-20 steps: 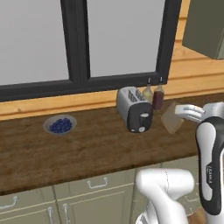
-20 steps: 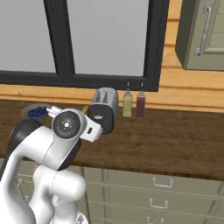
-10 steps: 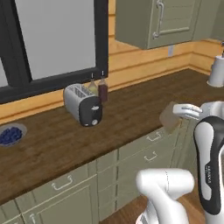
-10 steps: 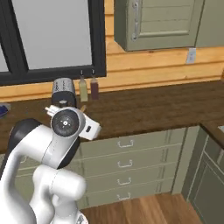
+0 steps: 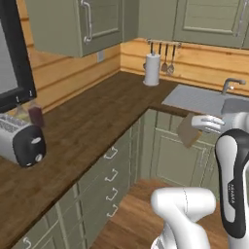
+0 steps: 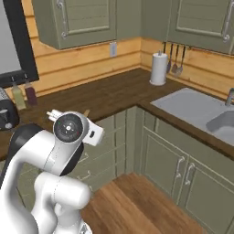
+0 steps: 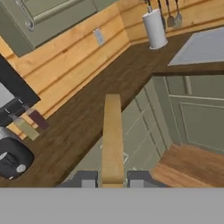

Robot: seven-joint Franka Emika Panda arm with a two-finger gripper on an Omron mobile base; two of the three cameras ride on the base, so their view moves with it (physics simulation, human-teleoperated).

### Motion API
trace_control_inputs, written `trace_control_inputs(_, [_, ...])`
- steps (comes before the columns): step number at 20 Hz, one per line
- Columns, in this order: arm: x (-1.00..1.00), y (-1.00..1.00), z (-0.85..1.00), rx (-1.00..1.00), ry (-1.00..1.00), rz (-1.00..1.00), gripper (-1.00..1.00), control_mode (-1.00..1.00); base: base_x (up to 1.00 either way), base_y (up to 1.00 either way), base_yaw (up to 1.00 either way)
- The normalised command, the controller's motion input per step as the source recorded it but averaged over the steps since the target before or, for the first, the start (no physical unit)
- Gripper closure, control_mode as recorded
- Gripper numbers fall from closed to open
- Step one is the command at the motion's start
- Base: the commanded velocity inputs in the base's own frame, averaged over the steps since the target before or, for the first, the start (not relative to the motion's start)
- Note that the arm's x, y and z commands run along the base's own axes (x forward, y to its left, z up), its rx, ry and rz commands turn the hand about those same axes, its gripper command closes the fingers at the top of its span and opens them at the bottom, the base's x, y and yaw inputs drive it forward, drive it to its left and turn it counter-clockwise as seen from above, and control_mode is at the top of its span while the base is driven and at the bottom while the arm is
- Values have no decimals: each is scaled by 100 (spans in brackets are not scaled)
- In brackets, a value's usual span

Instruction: Start the toaster. Once the lever pops up, take the bread to the plate on the dining counter.

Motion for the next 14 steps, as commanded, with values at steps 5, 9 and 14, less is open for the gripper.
trace_control_inputs(5, [0,0,0,0,0,0,100,100,-39,0,-76])
trace_control_inputs(9, [0,0,0,0,0,0,100,100,-38,0,-75])
trace_control_inputs(14, [0,0,0,0,0,0,100,100,-37,-2,-75])
